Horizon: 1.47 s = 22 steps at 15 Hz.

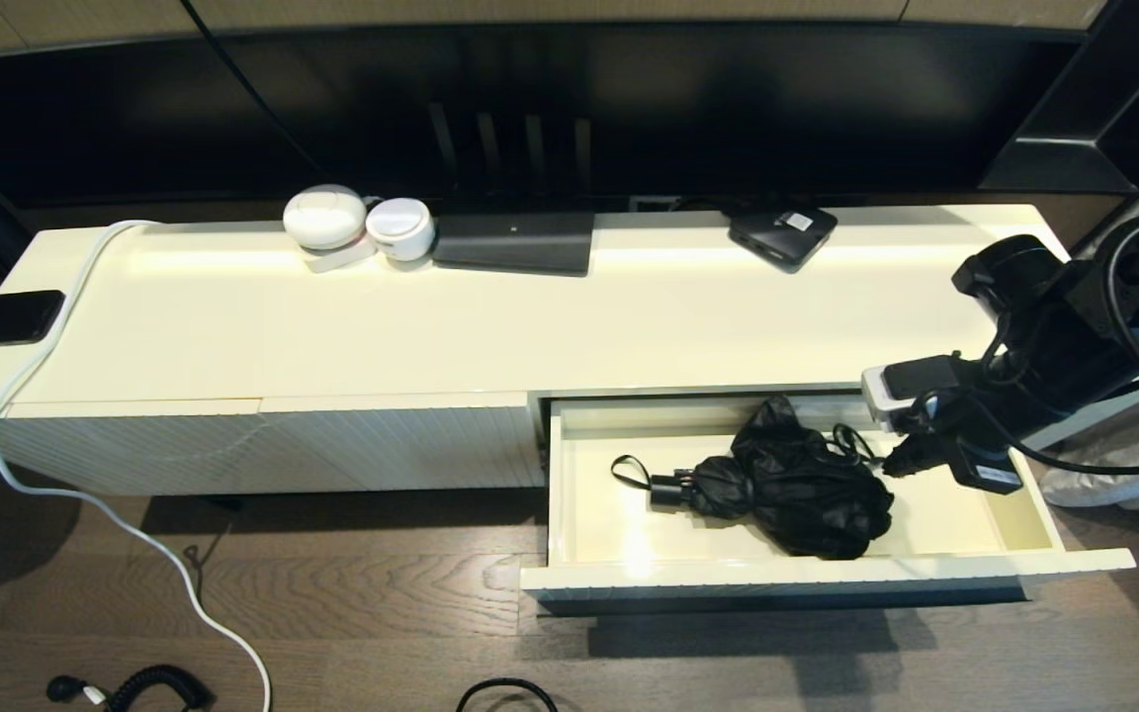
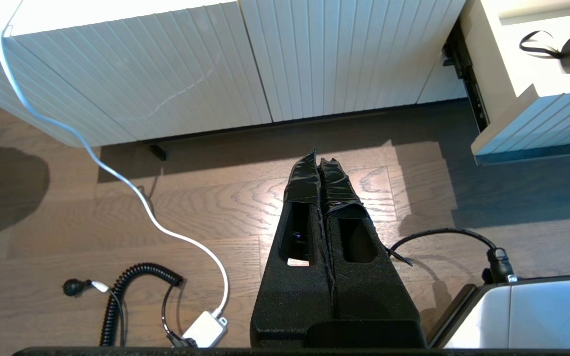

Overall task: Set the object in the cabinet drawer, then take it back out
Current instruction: Take the umbrella out of the drawer and put it on the table

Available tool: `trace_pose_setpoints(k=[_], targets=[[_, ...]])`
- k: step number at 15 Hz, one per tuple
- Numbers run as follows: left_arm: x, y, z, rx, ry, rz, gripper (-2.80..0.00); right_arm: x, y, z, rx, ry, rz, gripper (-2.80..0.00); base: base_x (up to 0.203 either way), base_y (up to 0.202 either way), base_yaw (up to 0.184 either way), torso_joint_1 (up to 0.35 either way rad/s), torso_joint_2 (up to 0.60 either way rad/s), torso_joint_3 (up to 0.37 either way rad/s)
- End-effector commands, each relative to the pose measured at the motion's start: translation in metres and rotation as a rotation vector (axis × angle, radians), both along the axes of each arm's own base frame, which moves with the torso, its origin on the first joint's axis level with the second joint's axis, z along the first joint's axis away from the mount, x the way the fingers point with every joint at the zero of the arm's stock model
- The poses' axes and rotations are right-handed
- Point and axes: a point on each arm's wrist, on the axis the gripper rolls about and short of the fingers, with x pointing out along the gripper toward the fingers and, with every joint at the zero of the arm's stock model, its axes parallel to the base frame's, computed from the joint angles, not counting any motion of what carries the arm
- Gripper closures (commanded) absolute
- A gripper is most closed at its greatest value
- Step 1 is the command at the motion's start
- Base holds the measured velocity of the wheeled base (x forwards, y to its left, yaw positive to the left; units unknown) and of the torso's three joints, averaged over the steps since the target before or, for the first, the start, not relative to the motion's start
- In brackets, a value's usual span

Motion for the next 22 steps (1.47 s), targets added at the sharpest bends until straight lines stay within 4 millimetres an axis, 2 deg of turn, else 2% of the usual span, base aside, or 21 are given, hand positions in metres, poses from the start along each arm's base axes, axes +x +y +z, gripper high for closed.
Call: trace_pose_setpoints(k=[1, 2, 6, 10, 13, 19, 21, 22], targets=[[0.000, 0.000, 0.000, 0.001, 0.000, 0.001, 0.00, -0.012, 0.000, 0.006, 0.000, -0.016, 0.006, 0.00, 0.000, 0.000, 0.000, 0.000, 0.00, 0.000], [0.000, 0.000, 0.000, 0.001, 0.000, 0.000, 0.00, -0.019, 0.000, 0.002, 0.006, -0.009, -0.003, 0.00, 0.000, 0.000, 0.000, 0.000, 0.00, 0.000], [0.000, 0.000, 0.000, 0.001, 0.000, 0.000, 0.00, -0.037, 0.003, 0.009, 0.047, -0.055, -0.054, 0.00, 0.000, 0.000, 0.000, 0.000, 0.00, 0.000], [0.000, 0.000, 0.000, 0.001, 0.000, 0.000, 0.00, -0.048, 0.003, 0.011, 0.063, -0.051, -0.083, 0.00, 0.000, 0.000, 0.000, 0.000, 0.00, 0.000], [0.000, 0.000, 0.000, 0.001, 0.000, 0.001, 0.00, -0.047, 0.003, 0.011, 0.058, -0.054, -0.083, 0.00, 0.000, 0.000, 0.000, 0.000, 0.00, 0.000], [0.000, 0.000, 0.000, 0.001, 0.000, 0.001, 0.00, -0.013, 0.015, 0.002, 0.038, -0.060, -0.026, 0.00, 0.000, 0.000, 0.000, 0.000, 0.00, 0.000], [0.000, 0.000, 0.000, 0.001, 0.000, 0.001, 0.00, 0.007, 0.018, -0.004, 0.007, -0.079, 0.030, 0.00, 0.000, 0.000, 0.000, 0.000, 0.00, 0.000], [0.000, 0.000, 0.000, 0.001, -0.001, 0.001, 0.00, 0.018, 0.019, -0.014, -0.012, -0.065, 0.053, 0.00, 0.000, 0.000, 0.000, 0.000, 0.00, 0.000]])
